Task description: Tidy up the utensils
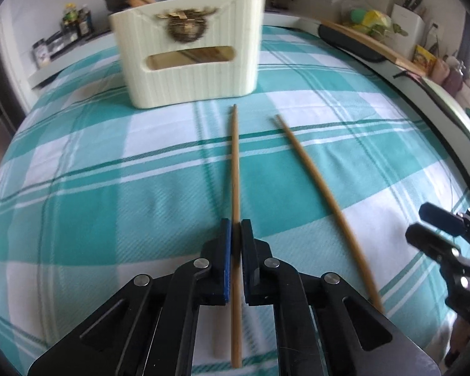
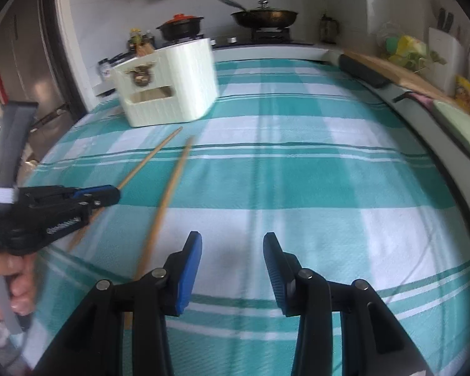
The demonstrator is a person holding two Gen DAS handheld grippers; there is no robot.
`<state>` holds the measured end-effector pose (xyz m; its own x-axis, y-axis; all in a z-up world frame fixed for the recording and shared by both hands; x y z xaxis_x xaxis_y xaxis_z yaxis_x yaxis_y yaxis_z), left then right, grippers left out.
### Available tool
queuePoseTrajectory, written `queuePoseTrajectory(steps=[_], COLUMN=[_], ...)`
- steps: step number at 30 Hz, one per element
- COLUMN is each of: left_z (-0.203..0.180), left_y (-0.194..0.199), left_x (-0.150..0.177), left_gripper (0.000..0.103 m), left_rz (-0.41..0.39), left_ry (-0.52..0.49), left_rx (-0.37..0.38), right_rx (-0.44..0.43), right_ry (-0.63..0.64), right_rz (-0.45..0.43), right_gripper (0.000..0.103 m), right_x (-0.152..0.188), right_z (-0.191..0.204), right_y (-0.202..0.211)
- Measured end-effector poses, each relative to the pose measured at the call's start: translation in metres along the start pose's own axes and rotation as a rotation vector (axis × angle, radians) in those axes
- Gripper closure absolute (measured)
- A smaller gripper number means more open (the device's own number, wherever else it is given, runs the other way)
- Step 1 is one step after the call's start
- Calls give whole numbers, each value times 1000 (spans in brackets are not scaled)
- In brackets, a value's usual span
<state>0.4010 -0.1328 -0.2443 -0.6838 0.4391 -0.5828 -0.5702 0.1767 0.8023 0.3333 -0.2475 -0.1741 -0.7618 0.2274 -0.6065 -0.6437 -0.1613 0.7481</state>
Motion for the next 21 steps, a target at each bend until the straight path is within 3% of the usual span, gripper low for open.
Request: queuePoseTrajectory(steps=[3,6,11,15,16,17,18,20,21], left_z=[15,35,55,58,59,60,61,68,69], left_y=[10,24,45,53,54,56,57,61,62], left_x=[16,40,73,87,89,91,91,93,93], left_gripper=[99,99,98,95,91,75,52,29,28], left_rz=[18,37,44,49,50,50,46,29,25], left_ry=[43,107,173,188,192,202,209,231,235], left_rx=[-23,-44,-58,-47,-46,-41,-38,-42,-41], right_rx=[-25,7,62,112,123,139,147,161,162], right_ry=[91,153,155,170,165,155,148,128,115], right_rz=[39,67,97,91,89,86,85,94,103], right_gripper=[61,61,63,89,90,90,90,90,90], right_x=[8,13,20,22,23,23,23,24,25], right_z=[30,48,47,42,39,34,32,25,21], right_y=[-2,-11,-25,-20,-18,-15,-13,-9,-5])
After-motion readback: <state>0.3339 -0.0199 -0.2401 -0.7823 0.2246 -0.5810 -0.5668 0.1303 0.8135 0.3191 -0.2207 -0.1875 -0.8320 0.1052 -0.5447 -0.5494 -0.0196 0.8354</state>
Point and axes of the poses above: each gripper's, at about its wrist camera, not at the fingertips, and y roughly against the way its jaws point, z to its left, x to its underside, the point moved 4 cm from there along -y, roughly the way its jaws point, and after that the axes turned 15 degrees about -y, right-handed, at the moved point
